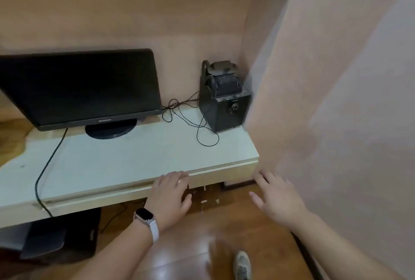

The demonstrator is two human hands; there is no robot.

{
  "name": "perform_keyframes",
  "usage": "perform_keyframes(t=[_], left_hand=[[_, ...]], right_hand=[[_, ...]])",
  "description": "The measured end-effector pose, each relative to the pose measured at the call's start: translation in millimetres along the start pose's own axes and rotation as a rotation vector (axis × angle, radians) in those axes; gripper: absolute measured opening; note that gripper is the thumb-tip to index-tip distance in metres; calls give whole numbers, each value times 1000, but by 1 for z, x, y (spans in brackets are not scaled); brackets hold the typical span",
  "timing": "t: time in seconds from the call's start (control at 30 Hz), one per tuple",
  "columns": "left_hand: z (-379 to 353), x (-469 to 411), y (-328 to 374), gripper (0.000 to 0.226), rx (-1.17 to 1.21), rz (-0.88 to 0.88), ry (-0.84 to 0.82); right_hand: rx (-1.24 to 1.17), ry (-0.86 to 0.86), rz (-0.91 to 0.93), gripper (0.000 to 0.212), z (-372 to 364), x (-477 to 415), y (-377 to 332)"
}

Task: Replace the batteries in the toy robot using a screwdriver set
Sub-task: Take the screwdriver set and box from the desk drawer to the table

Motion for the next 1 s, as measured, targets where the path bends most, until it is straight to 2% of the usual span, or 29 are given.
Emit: perform_keyframes(t=[0.2, 0.33, 0.57, 0.7, 0.83, 1.0], left_hand=[[-41, -30, 22, 47, -62, 45, -158], [-56, -47, 35, 47, -67, 181, -239], [-99, -62, 45, 56, 91, 458, -434], [-125, -68, 36, 55, 352, 699, -463], [-157, -73, 19, 53, 682, 1032, -374], [-196, -76, 10, 60, 880, 1251, -315]], right_hand=[[-61, -123, 7, 54, -46, -46, 57], [-195, -153, -36, 52, -67, -78, 100], [-519, -252, -193, 53, -102, -128, 153], [-669, -321, -314, 55, -123, -140, 163], [-796, -358, -415, 65, -154, -154, 172], [-887, -257, -504, 58, -167, -170, 182]])
Point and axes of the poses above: each hand's wrist, its own x-axis away from the middle knuckle, its own z-axis out of the back of the hand, y = z × x, the point moved 9 cm from there along -x, towards the middle knuckle, and after that the axes turned 10 degrees about -x, right-handed, at the moved point
